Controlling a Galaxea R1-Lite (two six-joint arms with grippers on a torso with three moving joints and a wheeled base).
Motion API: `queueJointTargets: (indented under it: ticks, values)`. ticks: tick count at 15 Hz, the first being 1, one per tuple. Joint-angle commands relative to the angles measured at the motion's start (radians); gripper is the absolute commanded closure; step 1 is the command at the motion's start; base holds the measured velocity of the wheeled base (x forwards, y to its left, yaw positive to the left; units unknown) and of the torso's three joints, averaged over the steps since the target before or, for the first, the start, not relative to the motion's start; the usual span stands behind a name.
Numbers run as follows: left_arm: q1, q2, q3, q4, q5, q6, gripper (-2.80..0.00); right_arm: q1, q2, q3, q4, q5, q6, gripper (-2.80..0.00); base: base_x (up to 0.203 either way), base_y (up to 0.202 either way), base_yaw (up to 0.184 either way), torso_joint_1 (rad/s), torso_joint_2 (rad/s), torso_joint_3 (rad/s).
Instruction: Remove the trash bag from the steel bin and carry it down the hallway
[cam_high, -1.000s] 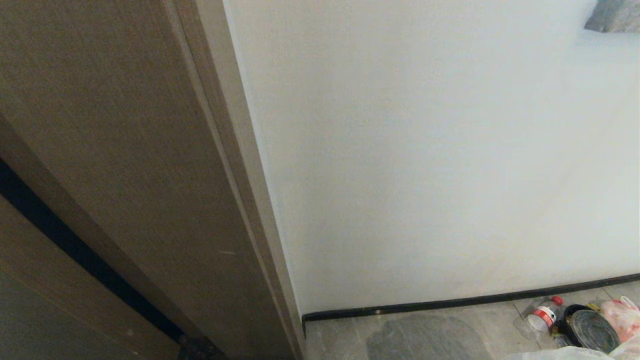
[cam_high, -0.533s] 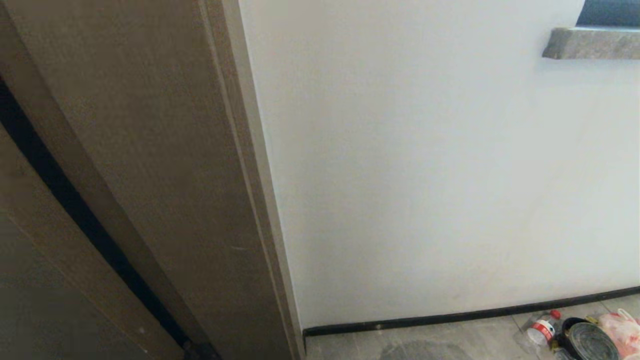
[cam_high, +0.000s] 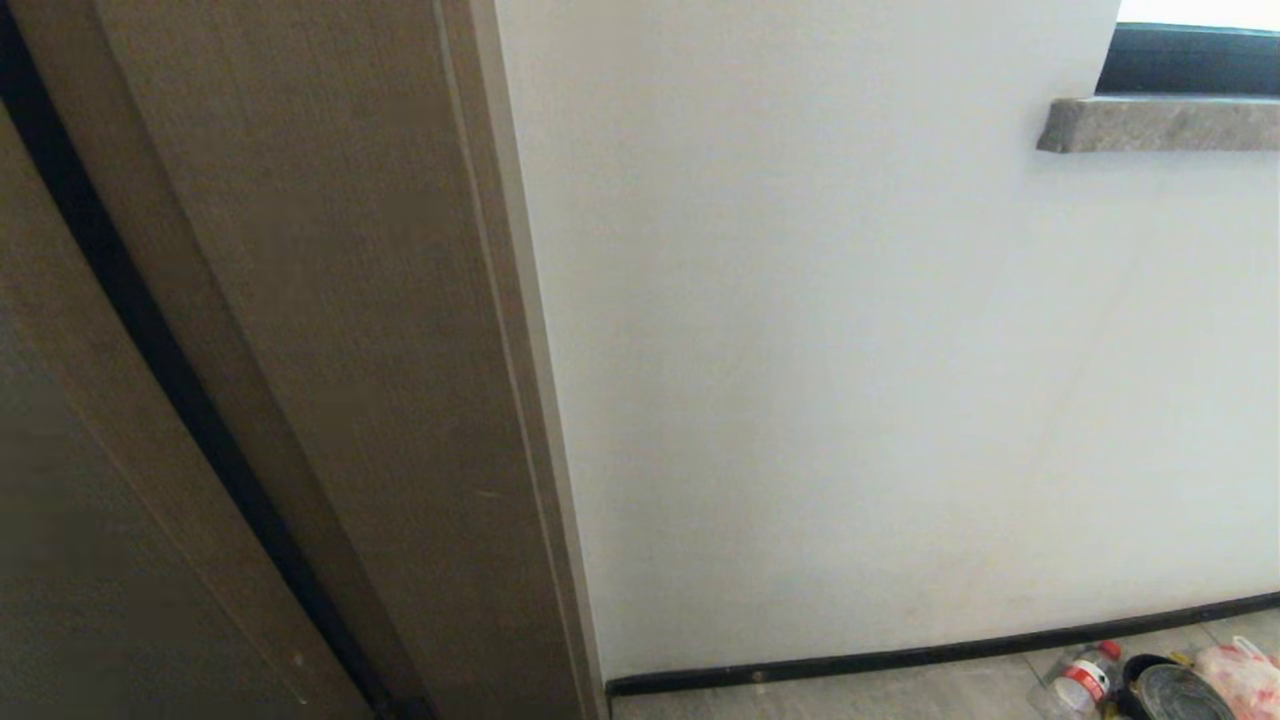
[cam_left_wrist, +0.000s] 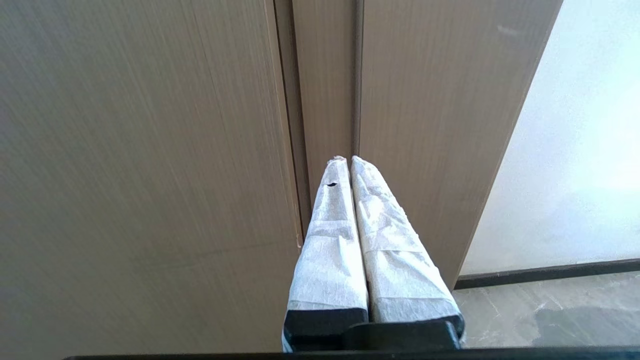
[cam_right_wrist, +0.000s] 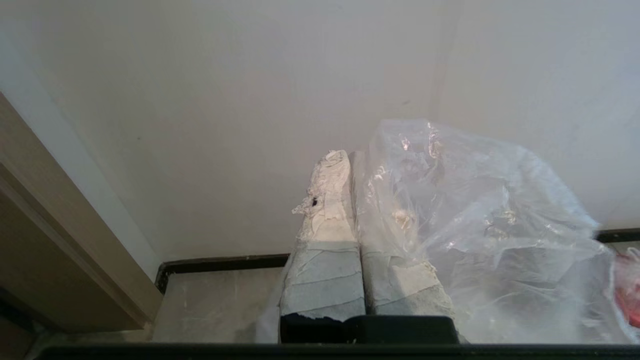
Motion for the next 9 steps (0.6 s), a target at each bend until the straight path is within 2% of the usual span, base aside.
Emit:
queueJointTargets:
  ticks: [1, 9]
  values:
    - [0.0, 0.0, 0.0, 0.0, 0.001, 0.0, 0.0, 0.0, 0.002, 0.0, 0.0, 0.0, -0.001, 0.0, 0.0, 0.0, 0.0, 0.0, 0.0, 0.0]
    - [0.0, 0.0, 0.0, 0.0, 0.0, 0.0, 0.0, 0.0, 0.002, 0.002, -0.001, 0.0, 0.001, 0.0, 0.0, 0.0, 0.0, 0.0, 0.0, 0.0]
